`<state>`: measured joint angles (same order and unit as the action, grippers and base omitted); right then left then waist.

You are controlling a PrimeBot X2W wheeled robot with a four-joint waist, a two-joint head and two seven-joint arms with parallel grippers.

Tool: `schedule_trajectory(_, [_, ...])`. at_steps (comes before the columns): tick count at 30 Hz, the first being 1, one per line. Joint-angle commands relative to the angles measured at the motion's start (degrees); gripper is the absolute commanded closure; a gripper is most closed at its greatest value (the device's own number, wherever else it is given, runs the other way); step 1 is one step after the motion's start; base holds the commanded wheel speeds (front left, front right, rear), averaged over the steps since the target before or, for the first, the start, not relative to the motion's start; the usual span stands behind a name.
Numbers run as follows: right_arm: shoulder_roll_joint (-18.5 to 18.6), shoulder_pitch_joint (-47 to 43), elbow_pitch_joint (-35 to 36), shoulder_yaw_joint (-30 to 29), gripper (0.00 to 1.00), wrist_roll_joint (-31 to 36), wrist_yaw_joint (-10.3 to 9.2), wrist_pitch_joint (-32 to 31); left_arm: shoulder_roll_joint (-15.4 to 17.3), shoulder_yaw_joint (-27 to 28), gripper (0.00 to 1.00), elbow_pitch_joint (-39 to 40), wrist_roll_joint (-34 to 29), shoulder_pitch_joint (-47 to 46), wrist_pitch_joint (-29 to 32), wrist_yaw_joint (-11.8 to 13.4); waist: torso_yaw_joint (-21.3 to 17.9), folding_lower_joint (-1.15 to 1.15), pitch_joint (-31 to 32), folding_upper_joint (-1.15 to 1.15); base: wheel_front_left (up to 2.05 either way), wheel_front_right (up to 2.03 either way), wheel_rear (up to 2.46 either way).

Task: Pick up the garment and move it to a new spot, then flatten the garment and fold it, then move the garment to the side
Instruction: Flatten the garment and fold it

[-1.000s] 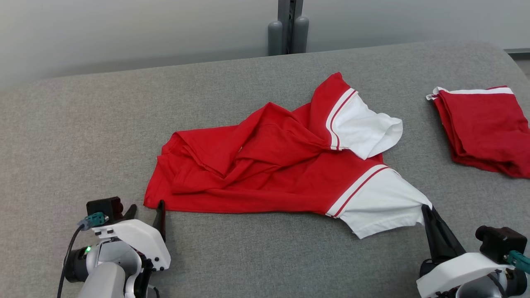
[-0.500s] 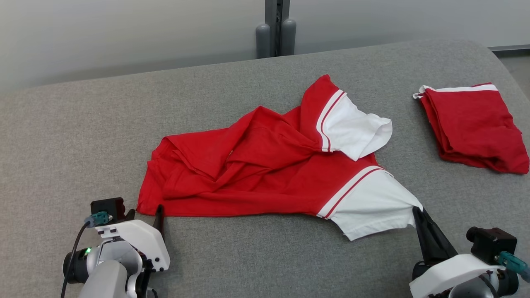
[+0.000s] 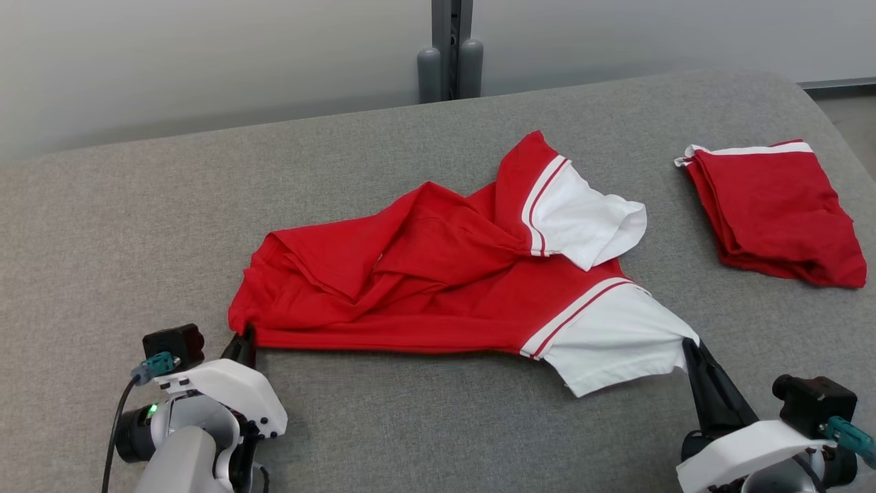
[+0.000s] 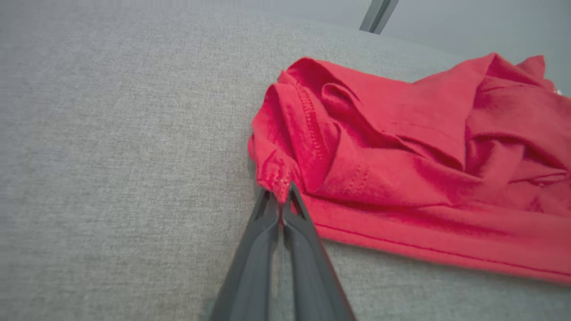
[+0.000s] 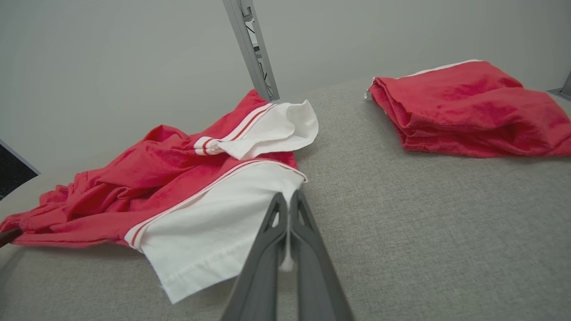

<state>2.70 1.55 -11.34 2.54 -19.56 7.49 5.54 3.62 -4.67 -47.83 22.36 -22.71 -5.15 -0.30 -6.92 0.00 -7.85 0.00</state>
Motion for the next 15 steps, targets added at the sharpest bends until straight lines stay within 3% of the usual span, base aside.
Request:
schedule_trajectory(1, [0.40, 0.44, 0.60, -0.12, 1.00, -0.26, 0.00, 0.67, 0.33, 0.57, 1.00, 0.51, 0.90, -1.00, -1.22, -0.68, 0.18, 0.00, 0.10, 0.00, 0.00, 0.00, 0.00])
schedule_trajectory(8, [0.42, 1.36, 4.44, -0.78, 1.00, -8.18, 0.01, 1.22, -0.27, 2.40, 1.00, 6.59, 6.33, 0.20, -6.24, -3.79, 0.99, 0.00, 1.02, 0.00, 0.00, 0.00, 0.00])
schedule_trajectory(15, [0.40, 2.38, 14.69, -3.12, 1.00, -16.13, 0.01, -0.23, -0.45, 2.63, 1.00, 21.47, 9.79, 3.49, -7.41, -4.42, 1.67, 0.00, 2.21, 0.00, 0.00, 0.00, 0.00])
